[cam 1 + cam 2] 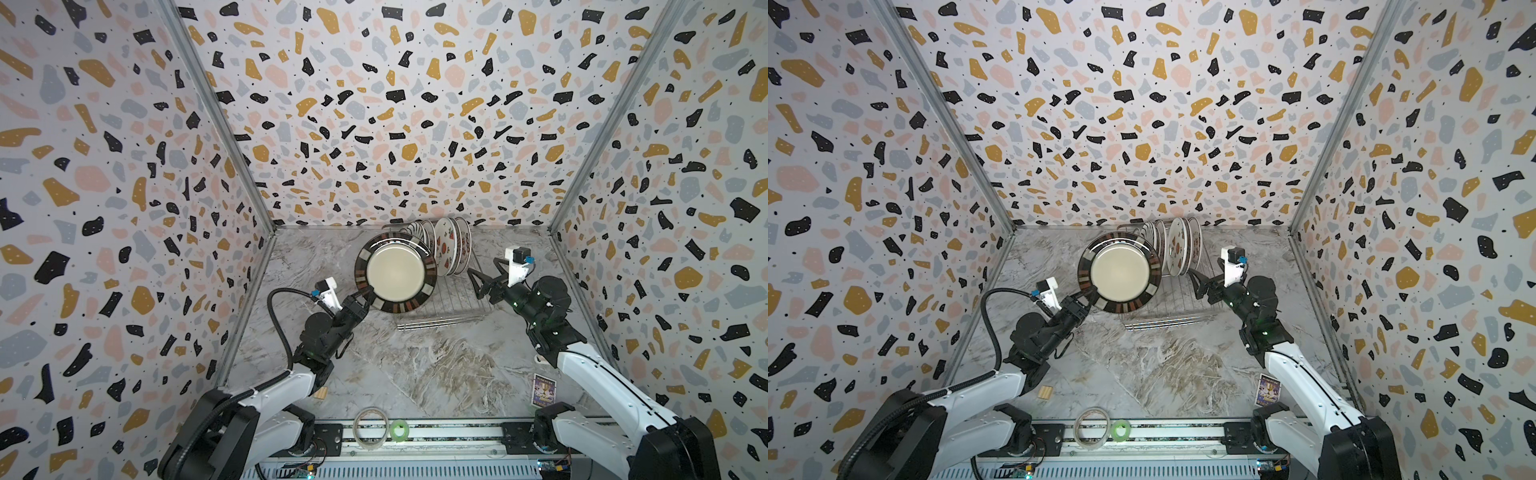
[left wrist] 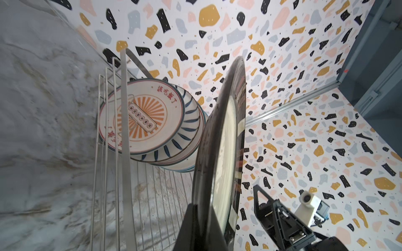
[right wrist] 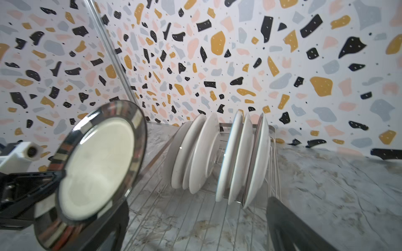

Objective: Unload the plates from the dish rack

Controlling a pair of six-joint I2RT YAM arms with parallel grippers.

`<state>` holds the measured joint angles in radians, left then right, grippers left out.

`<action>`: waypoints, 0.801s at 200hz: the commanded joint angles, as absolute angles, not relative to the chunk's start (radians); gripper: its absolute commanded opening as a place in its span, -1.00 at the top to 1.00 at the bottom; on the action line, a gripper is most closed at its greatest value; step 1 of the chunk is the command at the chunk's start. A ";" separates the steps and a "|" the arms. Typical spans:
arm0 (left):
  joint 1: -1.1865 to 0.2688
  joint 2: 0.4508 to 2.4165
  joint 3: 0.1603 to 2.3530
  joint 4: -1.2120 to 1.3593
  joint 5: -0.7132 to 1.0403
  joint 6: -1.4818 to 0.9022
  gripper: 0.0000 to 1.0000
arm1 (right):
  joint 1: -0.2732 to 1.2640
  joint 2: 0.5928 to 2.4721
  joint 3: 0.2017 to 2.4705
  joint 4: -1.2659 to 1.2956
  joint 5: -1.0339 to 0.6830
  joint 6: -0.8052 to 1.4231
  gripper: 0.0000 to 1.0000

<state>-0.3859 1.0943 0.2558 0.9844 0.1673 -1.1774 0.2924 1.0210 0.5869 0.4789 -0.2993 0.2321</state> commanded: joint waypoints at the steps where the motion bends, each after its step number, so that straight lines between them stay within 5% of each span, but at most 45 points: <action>1: -0.328 1.013 0.265 1.124 0.166 -1.186 1.00 | 0.287 1.019 0.587 0.537 -0.367 0.190 -0.98; 63: -0.137 0.970 0.221 1.069 0.197 -1.215 1.00 | 0.269 1.051 0.520 0.823 -0.627 0.379 -0.98; 94: -0.088 0.974 0.210 1.011 0.162 -1.222 1.00 | 0.306 1.099 0.614 0.678 -0.638 0.401 -0.98; 160: 0.006 1.025 0.241 0.948 0.114 -1.228 1.00 | 0.625 1.248 0.801 0.430 -0.255 0.170 -0.97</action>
<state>-0.0376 1.0317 0.1856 0.7437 0.1287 -1.2011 0.5278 1.2007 0.7231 0.5217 -0.4461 0.2680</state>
